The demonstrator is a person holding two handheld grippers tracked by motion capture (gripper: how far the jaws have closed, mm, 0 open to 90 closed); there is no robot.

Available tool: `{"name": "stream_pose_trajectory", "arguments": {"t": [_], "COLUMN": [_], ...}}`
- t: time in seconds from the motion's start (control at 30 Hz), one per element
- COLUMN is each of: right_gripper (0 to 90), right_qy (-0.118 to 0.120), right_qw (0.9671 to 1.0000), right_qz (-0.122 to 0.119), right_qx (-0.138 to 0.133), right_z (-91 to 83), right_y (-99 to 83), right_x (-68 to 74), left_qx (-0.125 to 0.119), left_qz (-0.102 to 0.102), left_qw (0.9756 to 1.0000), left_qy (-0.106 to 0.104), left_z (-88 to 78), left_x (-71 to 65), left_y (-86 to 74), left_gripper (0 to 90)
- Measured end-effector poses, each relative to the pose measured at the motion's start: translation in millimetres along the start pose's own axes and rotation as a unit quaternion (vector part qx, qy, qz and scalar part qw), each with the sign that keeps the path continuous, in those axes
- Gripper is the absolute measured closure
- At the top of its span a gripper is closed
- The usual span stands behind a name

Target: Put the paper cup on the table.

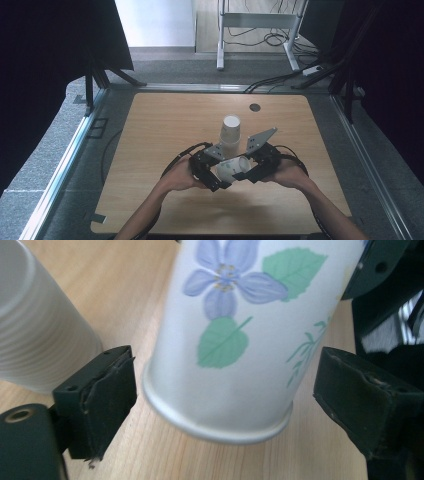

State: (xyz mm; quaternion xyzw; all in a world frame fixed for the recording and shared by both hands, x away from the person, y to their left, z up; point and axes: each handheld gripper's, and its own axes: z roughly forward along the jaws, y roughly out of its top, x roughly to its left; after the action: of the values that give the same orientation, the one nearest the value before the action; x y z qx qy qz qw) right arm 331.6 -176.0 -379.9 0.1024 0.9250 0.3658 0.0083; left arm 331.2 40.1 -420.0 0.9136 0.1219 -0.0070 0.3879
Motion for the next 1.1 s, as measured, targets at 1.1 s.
{"name": "stream_pose_trajectory", "arguments": {"t": [1.1], "right_gripper": [36.8], "right_qy": [0.021], "right_qw": [0.994], "right_qz": [0.008], "right_qx": [-0.107], "right_z": [-15.6], "right_y": [-23.8], "right_x": [0.0], "left_qx": [-0.124], "left_qz": [0.011], "left_qw": [0.9922], "left_qy": [-0.002], "left_z": [-1.6], "left_x": [-7.6], "left_y": [-20.4], "left_gripper": [20.2]}}
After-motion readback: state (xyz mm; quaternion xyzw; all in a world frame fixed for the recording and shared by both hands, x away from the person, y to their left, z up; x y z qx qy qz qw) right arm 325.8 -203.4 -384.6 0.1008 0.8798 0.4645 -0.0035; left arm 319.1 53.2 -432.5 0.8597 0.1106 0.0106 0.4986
